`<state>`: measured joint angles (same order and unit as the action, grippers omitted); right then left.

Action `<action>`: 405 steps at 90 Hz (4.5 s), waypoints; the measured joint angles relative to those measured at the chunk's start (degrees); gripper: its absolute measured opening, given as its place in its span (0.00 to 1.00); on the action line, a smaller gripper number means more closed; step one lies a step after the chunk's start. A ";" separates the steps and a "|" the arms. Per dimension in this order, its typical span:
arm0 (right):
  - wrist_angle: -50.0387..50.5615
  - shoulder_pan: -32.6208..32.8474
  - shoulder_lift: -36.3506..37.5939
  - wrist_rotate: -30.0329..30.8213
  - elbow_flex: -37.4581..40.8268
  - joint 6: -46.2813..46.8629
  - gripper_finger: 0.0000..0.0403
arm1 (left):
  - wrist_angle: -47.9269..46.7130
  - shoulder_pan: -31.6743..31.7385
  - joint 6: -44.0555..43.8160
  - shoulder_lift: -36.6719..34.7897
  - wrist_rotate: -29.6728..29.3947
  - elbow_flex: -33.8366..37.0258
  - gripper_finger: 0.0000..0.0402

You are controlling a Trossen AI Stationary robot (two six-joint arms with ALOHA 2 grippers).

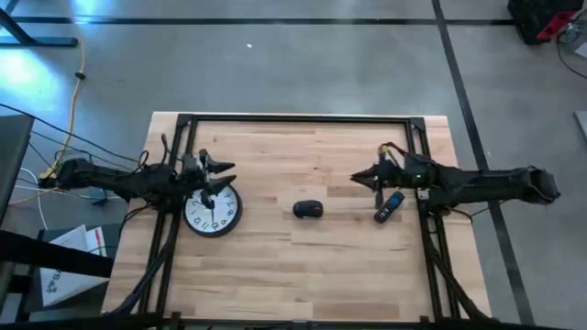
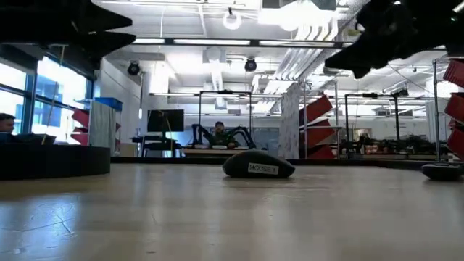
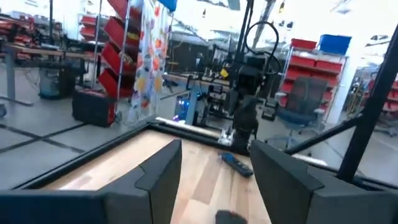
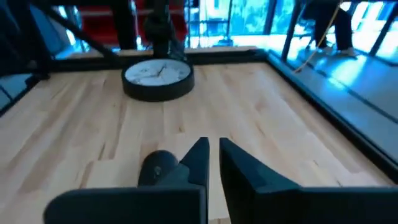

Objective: Insert battery
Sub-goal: Return to Home Position

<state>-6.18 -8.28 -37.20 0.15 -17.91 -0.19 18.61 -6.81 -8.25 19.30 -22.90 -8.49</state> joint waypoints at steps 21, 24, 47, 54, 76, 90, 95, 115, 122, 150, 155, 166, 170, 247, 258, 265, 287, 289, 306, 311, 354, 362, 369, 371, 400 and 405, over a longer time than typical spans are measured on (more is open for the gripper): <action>7.24 -1.79 15.71 -0.40 2.82 2.82 0.01 | 1.48 6.84 -2.12 -4.33 10.82 2.33 0.43; 8.31 -1.79 18.21 -0.40 2.89 2.96 0.00 | 1.20 7.92 -2.51 -4.52 12.35 2.78 0.42; 14.05 -1.77 33.75 -3.89 4.33 7.09 0.00 | -2.98 11.37 1.33 -10.25 17.73 3.32 0.33; 14.23 -1.77 37.16 -5.57 6.16 8.96 0.00 | -7.33 11.34 2.72 -14.67 17.38 3.32 0.29; 4.11 -1.70 36.87 -10.35 12.61 13.11 0.00 | -12.03 11.14 1.00 -18.84 19.65 3.27 0.20; -2.41 -1.70 36.92 -10.11 17.36 13.40 0.00 | -12.20 11.13 1.76 -19.09 21.18 3.37 0.15; -1.13 -1.70 36.55 -9.69 17.36 13.40 0.00 | -10.18 11.15 1.61 -19.16 21.48 4.26 0.14; 3.81 -1.73 36.49 -7.51 17.38 11.89 0.00 | -6.96 11.11 -0.93 -18.98 22.63 7.82 0.08; 4.96 -1.85 36.47 -3.08 17.38 10.39 0.00 | -6.94 11.13 -1.51 -18.98 22.36 7.82 0.06; 5.14 -1.83 36.47 -0.12 17.39 10.51 0.00 | -12.67 11.13 -2.07 -18.92 20.34 7.80 0.03; 5.13 -1.83 36.47 -0.12 17.40 10.58 0.00 | -13.56 11.13 -2.12 -18.90 20.26 7.80 0.03; 5.14 -1.83 36.47 -0.14 17.40 10.62 0.00 | -14.04 11.13 -6.48 -18.90 20.29 7.80 0.03; 5.14 -1.83 36.47 -0.12 17.40 10.62 0.00 | -14.18 11.13 -7.51 -18.87 20.28 7.80 0.03; 5.12 -1.83 36.47 -0.14 17.40 10.62 0.00 | -14.27 11.13 -8.11 -18.83 20.31 7.80 0.03; 5.12 -1.83 36.47 -0.14 17.40 10.62 0.00 | -14.29 11.13 -8.09 -18.83 20.31 7.80 0.03; 5.12 -1.83 36.47 -0.14 17.40 10.62 0.00 | -14.29 11.13 -8.10 -18.83 20.31 7.80 0.03; 5.12 -1.83 36.47 -0.14 17.42 10.62 0.00 | -14.29 11.13 -8.11 -18.83 20.31 7.78 0.03; 5.12 -1.83 36.47 -0.14 17.42 10.62 0.00 | -14.29 11.13 -8.11 -18.83 20.31 7.75 0.03; 5.12 -1.82 36.47 -0.14 17.42 10.62 0.00 | -14.29 11.13 -8.11 -18.83 20.31 7.75 0.03; 5.12 -1.83 36.47 -0.14 17.42 10.62 0.00 | -14.29 11.13 -8.08 -18.83 20.31 7.75 0.03; 5.10 -1.83 36.47 -0.14 17.42 10.62 0.00 | -14.29 11.13 -8.10 -18.83 20.31 7.75 0.03; 5.10 -1.83 36.47 -0.14 17.42 10.62 0.00 | -14.29 11.13 -8.09 -18.83 20.32 7.75 0.03; 5.10 -1.82 36.45 -0.14 17.42 10.62 0.00 | -14.29 11.13 -8.08 -18.83 20.31 7.75 0.03; 5.10 -1.82 36.45 -0.14 17.42 10.62 0.00 | -14.29 11.13 -8.10 -18.83 20.33 7.75 0.03; 5.11 -1.82 36.46 -0.14 17.42 10.62 0.00 | -14.29 11.13 -8.08 -18.83 20.31 7.75 0.03; 5.12 -1.83 36.47 -0.14 17.42 10.62 0.00 | -14.29 11.13 -8.08 -18.83 20.32 7.75 0.03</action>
<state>-1.06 -10.10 -0.74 0.01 -0.49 10.44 4.32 4.32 -16.34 0.47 -2.58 -0.73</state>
